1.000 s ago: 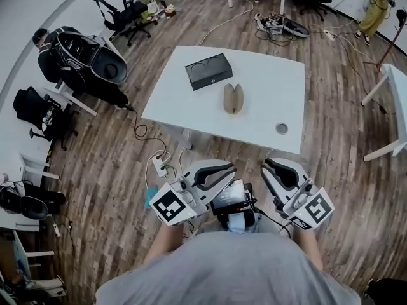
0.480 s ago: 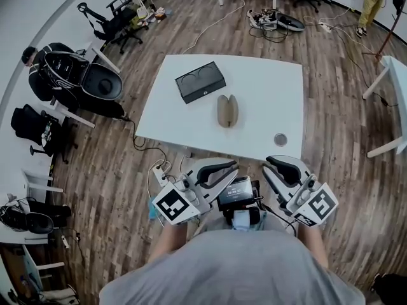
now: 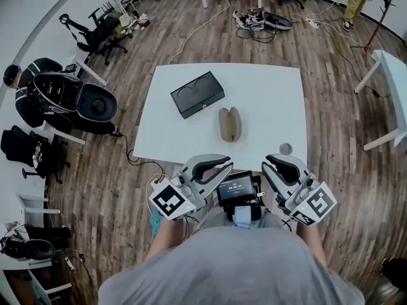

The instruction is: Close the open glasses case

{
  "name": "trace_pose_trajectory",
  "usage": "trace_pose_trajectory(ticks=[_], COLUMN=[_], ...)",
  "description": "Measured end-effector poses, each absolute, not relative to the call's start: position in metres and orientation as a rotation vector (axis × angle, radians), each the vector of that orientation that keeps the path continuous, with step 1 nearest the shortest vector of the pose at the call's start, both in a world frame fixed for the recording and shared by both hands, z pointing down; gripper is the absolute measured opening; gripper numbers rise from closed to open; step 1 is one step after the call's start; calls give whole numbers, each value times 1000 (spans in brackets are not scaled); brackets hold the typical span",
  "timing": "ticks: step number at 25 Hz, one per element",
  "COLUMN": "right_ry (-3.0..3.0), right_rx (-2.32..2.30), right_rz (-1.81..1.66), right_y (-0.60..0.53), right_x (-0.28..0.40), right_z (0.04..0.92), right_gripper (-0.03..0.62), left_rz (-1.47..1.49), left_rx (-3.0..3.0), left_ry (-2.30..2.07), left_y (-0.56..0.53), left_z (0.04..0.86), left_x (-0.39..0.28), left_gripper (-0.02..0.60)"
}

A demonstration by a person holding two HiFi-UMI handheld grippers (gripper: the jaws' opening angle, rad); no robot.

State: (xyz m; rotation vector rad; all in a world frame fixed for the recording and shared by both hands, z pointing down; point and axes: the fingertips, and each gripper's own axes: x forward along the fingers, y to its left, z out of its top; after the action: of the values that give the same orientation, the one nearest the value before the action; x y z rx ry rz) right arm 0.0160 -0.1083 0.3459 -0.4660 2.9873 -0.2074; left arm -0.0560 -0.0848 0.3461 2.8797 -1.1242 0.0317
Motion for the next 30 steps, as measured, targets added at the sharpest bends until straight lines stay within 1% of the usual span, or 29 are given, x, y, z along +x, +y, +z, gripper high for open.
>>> trace_pose_trajectory(ticks=[6,13,15,16,17,18,26,30], right_ry=[3001,2991,2989,2988,2989,2995,3016,3001], right_rx=[-632,-872,-937,-964,-987,-1007,-1157,-1196], right_rz=[-278,-370,-421,-451,-483,-514,-806,-951], right_y=[-147,-182,-190,-193,-197,-200,-230,-241], right_x=[-27,-64,-69,-72,-74,-77,-83,-77], right_z=[363,399,416,426,436,448,539,573], right_gripper=[45,65,76,80,81,84,87,87], left_rz=[47,227,326,380,437,499,1036,1250], left_rx=[2880,2972,2998,3005,3008,3009,2965,2902], left_ry=[-1092,-891,-783,-725,-670,-619,-250,-123], left_y=[-134,-188,-205,-214,-223,-231,-282,-299], left_z=[352,385,399,408,418,430,521,565], left_x=[-120,-174,-177,-178,-177,-175,-147,-135], left_gripper=[28,29,33,53,96,126,127,127])
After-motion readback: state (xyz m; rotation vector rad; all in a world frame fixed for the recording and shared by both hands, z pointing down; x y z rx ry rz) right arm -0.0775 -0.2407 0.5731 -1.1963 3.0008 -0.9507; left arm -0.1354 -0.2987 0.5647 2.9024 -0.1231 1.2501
